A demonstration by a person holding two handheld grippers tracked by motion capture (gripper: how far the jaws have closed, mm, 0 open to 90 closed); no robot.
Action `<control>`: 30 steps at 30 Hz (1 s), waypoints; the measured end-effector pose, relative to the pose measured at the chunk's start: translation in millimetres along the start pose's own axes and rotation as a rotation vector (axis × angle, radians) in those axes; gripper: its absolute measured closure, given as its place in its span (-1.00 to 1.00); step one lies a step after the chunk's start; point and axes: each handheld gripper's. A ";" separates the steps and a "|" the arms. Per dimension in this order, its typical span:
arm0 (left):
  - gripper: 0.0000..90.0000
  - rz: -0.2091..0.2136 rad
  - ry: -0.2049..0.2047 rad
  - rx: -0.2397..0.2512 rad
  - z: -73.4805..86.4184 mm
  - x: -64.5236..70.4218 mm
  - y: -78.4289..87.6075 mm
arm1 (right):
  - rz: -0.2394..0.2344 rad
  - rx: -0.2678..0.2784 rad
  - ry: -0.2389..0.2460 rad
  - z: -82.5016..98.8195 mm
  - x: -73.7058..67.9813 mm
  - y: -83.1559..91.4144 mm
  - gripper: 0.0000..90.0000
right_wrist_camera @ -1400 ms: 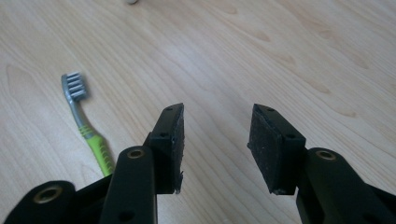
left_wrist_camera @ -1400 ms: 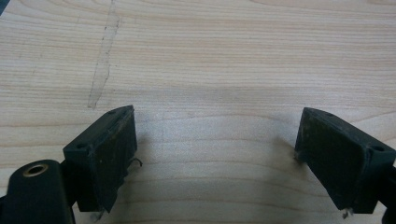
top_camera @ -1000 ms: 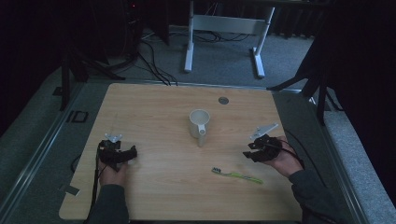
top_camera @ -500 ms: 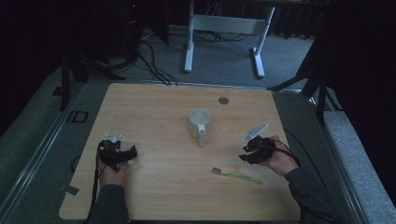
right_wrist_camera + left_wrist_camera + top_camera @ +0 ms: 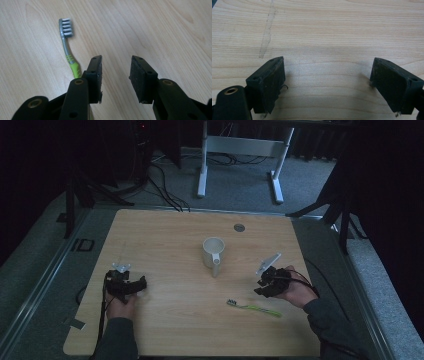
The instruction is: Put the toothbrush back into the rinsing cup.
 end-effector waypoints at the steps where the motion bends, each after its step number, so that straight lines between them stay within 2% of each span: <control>1: -0.70 0.000 0.000 0.000 0.0 0.0 0.0 | 0.000 0.000 0.000 0.0 0.0 0.0 0.37; 11: -0.70 0.000 0.000 0.000 0.0 0.0 0.0 | -0.023 -0.022 0.030 -5.7 -5.2 -3.1 0.37; 30: -0.70 0.003 -0.003 -0.002 -0.2 0.3 -0.1 | -0.035 -0.065 0.081 -18.4 -11.1 -4.9 0.42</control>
Point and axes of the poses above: each handheld gripper's, and its own axes: y roughly backward along the jaws, z roughly out of its underside, x roughly to its right, and after that the axes turned 12 degrees about z, right-handed
